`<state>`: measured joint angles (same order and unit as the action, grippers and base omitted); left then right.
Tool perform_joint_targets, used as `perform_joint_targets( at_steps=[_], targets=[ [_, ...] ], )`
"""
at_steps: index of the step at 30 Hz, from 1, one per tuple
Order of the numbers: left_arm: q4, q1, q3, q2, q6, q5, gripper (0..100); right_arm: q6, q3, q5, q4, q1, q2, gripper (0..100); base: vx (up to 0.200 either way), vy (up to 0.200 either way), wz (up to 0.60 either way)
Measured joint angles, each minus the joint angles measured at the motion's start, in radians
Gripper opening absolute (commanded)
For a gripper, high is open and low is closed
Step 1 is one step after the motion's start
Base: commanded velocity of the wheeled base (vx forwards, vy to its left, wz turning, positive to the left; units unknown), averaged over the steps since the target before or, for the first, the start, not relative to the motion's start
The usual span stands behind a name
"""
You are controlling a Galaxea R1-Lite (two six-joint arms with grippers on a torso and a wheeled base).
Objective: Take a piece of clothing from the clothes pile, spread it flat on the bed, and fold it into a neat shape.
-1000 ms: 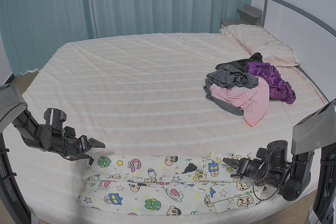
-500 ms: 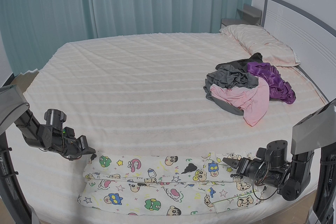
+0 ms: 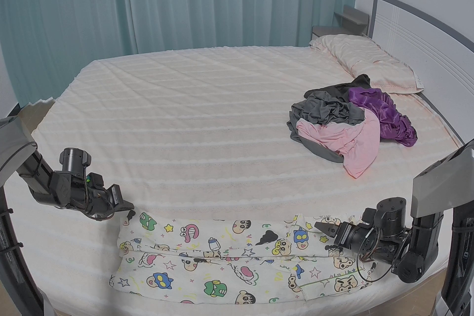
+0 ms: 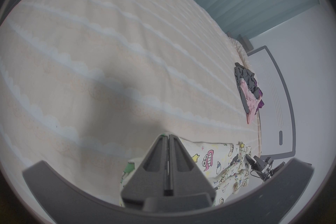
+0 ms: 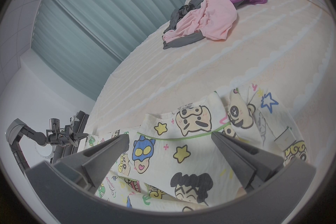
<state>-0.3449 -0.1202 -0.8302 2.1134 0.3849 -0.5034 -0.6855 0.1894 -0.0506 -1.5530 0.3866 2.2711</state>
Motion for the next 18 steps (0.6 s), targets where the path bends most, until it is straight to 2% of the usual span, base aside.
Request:
perform_joint_targets(
  at_steps=[18],
  targets=[
    [-0.006, -0.017, -0.014, -0.002, -0.01, 0.006, 0, 0.0, -0.004, 0.0, 0.0, 0.002, 0.0, 100, 0.0, 0.0, 0.0]
  ],
)
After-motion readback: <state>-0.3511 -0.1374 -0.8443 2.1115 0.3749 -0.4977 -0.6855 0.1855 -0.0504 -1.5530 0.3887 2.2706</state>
